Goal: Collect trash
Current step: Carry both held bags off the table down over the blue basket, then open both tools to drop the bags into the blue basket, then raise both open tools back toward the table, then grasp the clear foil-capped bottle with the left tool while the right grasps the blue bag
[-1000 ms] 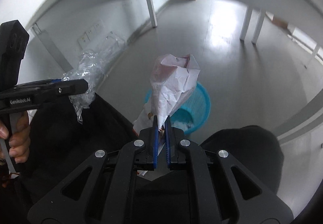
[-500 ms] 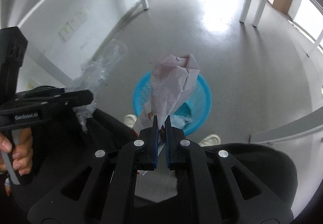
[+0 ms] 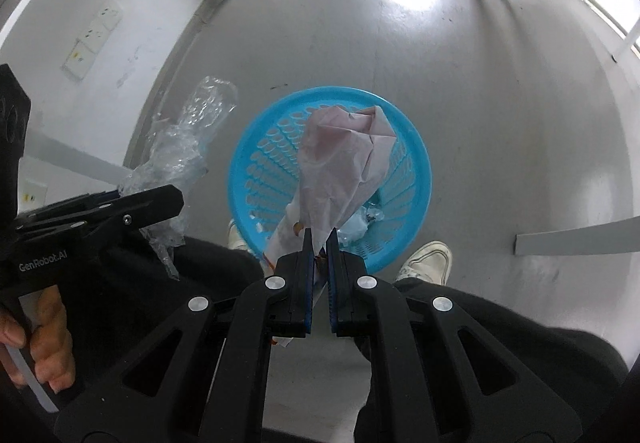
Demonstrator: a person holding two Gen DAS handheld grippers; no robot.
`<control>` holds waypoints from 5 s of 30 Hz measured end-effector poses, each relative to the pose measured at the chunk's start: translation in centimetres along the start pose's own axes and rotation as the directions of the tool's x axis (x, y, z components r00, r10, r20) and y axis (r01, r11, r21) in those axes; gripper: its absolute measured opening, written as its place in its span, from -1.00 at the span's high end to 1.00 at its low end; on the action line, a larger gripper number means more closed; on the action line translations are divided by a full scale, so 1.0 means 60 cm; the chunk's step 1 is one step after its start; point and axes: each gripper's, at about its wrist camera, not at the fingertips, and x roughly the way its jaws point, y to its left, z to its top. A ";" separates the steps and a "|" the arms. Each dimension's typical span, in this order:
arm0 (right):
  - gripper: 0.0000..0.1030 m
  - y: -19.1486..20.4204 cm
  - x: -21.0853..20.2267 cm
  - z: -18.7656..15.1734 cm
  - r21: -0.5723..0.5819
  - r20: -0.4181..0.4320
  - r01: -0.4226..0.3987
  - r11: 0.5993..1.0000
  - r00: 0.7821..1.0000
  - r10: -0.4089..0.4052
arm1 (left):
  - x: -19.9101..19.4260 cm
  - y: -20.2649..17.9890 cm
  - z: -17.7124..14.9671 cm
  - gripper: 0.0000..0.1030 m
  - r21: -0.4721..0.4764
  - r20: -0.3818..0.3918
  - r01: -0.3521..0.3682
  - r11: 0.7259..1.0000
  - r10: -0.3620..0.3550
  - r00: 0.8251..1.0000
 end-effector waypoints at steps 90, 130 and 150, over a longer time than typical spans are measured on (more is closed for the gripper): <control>-0.48 0.028 -0.494 -0.184 -0.068 0.587 -0.032 0.997 0.807 0.066 | -0.462 -0.179 -0.236 -0.84 0.296 0.575 -0.176 0.939 -0.028 0.818; -0.83 0.098 -0.600 0.119 -0.152 0.654 0.041 0.988 0.753 0.070 | -0.624 -0.301 0.089 -0.88 0.422 0.714 -0.449 0.787 0.016 0.700; -0.54 0.079 -0.542 0.250 -0.138 0.513 -0.041 0.990 0.852 0.107 | -0.478 -0.397 0.292 -0.36 0.669 0.551 -0.553 0.497 0.168 0.817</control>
